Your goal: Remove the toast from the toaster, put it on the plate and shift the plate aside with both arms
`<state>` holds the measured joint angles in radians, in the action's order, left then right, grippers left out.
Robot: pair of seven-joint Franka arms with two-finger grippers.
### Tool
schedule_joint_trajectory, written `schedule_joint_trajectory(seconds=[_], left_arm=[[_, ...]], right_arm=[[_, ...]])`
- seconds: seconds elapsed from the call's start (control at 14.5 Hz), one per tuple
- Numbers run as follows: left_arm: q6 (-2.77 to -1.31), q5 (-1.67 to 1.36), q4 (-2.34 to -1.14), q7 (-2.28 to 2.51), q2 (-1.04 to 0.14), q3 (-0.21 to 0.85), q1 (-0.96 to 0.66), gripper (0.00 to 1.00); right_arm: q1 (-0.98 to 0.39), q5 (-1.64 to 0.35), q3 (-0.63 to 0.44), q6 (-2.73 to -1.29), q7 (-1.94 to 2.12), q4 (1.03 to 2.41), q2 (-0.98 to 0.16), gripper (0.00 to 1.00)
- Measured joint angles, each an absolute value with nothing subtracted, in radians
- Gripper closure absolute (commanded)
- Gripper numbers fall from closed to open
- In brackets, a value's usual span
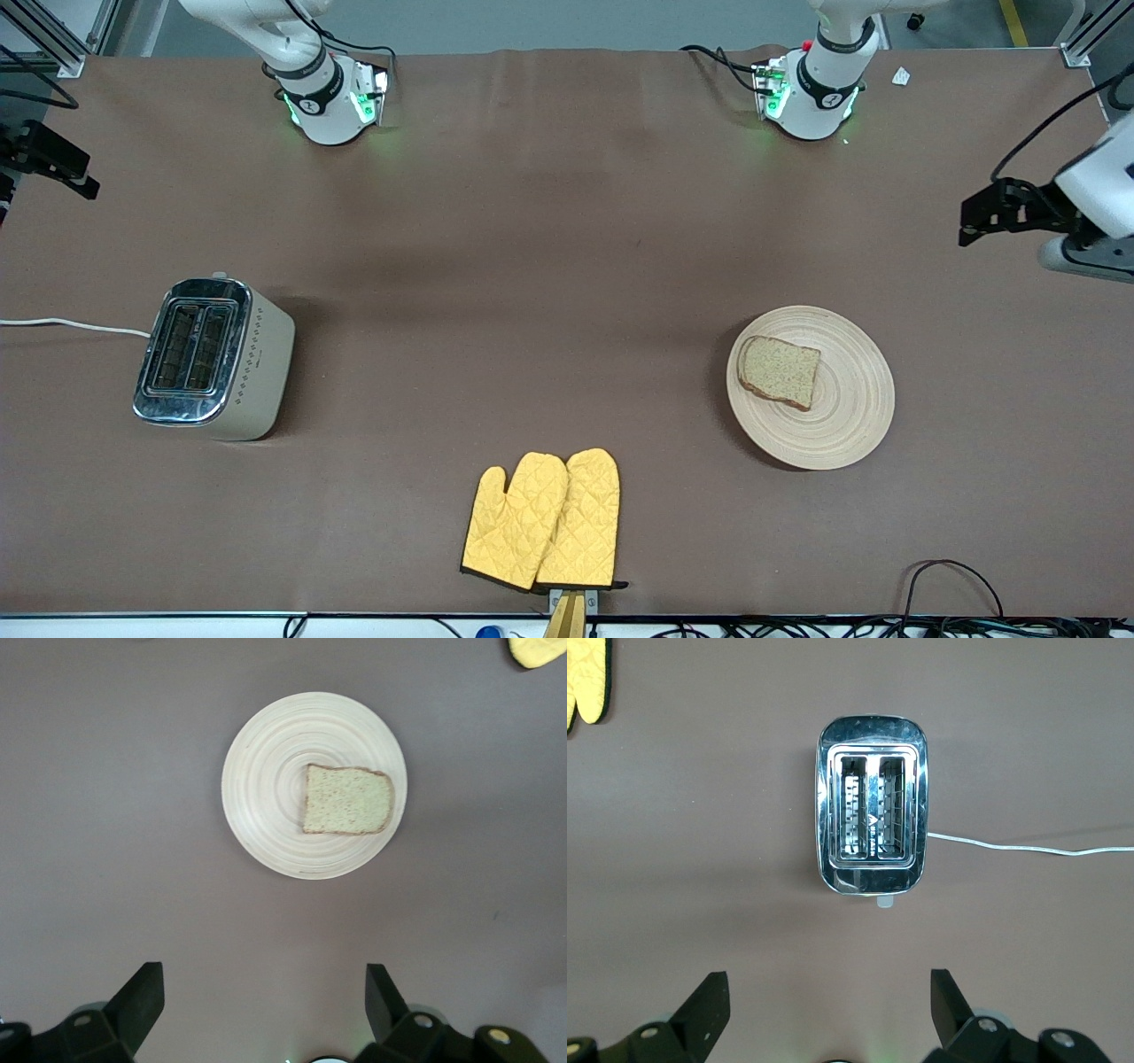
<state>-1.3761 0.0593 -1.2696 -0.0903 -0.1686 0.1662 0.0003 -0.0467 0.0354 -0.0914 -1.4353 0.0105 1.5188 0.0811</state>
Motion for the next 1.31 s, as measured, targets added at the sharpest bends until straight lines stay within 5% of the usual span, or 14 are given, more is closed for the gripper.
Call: schedule_joint_trajectory(seconds=[1.31], left_arm=[[-1.452,0.054,-1.402,0.038,-0.079,0.087,-0.093,0.00]], right_arm=[[-0.046,0.035,-0.093,-1.435,0.011,1.519,0.081,0.00]])
